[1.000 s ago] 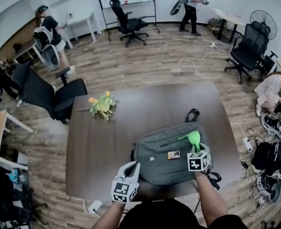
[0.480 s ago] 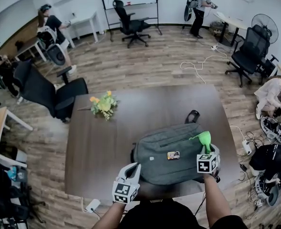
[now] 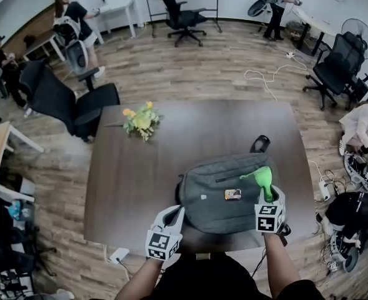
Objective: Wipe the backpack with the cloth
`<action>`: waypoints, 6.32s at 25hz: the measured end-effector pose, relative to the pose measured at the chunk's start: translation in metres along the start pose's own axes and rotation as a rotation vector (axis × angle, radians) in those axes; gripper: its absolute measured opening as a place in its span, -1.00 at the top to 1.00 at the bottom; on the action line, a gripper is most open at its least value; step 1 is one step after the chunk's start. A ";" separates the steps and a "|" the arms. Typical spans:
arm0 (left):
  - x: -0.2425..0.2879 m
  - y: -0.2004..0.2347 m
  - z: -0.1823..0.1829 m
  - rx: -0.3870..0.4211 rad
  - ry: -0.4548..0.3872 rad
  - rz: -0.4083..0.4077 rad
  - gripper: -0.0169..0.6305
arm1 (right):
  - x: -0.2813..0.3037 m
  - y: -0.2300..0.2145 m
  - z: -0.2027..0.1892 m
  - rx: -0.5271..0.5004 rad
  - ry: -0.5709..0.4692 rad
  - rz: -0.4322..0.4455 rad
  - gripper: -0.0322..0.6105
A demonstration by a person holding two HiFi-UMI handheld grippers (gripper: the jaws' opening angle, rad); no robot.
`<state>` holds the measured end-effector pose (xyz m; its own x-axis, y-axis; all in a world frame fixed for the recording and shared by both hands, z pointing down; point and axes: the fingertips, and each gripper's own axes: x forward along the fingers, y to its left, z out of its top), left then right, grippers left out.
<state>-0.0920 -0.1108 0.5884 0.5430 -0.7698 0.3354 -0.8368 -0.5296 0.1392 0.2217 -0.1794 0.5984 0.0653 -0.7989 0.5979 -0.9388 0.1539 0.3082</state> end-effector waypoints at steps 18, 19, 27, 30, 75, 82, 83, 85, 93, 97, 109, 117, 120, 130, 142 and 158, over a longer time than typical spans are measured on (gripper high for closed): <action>-0.030 0.028 -0.023 -0.047 0.009 0.013 0.89 | -0.012 0.201 -0.006 0.036 0.085 0.375 0.60; -0.032 0.029 -0.024 -0.046 0.018 0.009 0.89 | -0.012 0.209 -0.006 0.047 0.092 0.393 0.59; -0.052 0.046 -0.035 -0.027 0.033 -0.004 0.89 | -0.025 0.264 -0.015 0.066 0.142 0.493 0.60; -0.053 0.052 -0.041 -0.020 0.051 0.000 0.89 | -0.021 0.272 -0.020 0.031 0.161 0.494 0.60; -0.010 -0.028 -0.011 0.061 0.077 -0.088 0.89 | 0.000 0.127 -0.076 -0.049 0.244 0.252 0.60; -0.003 -0.029 -0.005 0.055 0.041 -0.083 0.89 | 0.003 0.089 -0.081 -0.028 0.248 0.171 0.60; -0.002 -0.030 -0.004 0.054 0.036 -0.088 0.89 | 0.004 0.082 -0.080 -0.024 0.248 0.156 0.60; -0.002 -0.035 -0.002 0.056 0.043 -0.098 0.89 | 0.005 0.068 -0.080 -0.022 0.248 0.129 0.60; -0.006 -0.038 -0.006 0.048 0.065 -0.097 0.89 | -0.004 0.021 -0.083 -0.008 0.244 0.035 0.60; -0.004 -0.043 -0.001 0.058 0.061 -0.103 0.89 | -0.010 -0.003 -0.084 0.028 0.233 -0.011 0.60; -0.007 -0.050 -0.003 0.083 0.034 -0.113 0.89 | -0.019 -0.028 -0.084 0.074 0.198 -0.055 0.60; -0.016 -0.051 -0.001 0.095 0.023 -0.101 0.89 | -0.035 -0.019 -0.047 0.127 0.050 -0.019 0.60; -0.017 -0.049 -0.001 0.091 0.027 -0.091 0.89 | -0.046 -0.010 -0.021 0.144 -0.063 0.015 0.60; -0.010 -0.025 0.046 0.033 -0.098 -0.052 0.89 | -0.103 0.020 0.073 0.180 -0.493 0.177 0.60; -0.016 -0.002 0.072 0.022 -0.164 0.007 0.89 | -0.156 0.061 0.110 0.206 -0.739 0.357 0.60; -0.022 -0.008 0.080 0.063 -0.188 0.035 0.89 | -0.143 0.057 0.117 0.182 -0.718 0.343 0.62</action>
<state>-0.0918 -0.1185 0.5053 0.5223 -0.8380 0.1579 -0.8524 -0.5181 0.0697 0.1189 -0.1242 0.4437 -0.4101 -0.9121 -0.0021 -0.9116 0.4098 0.0323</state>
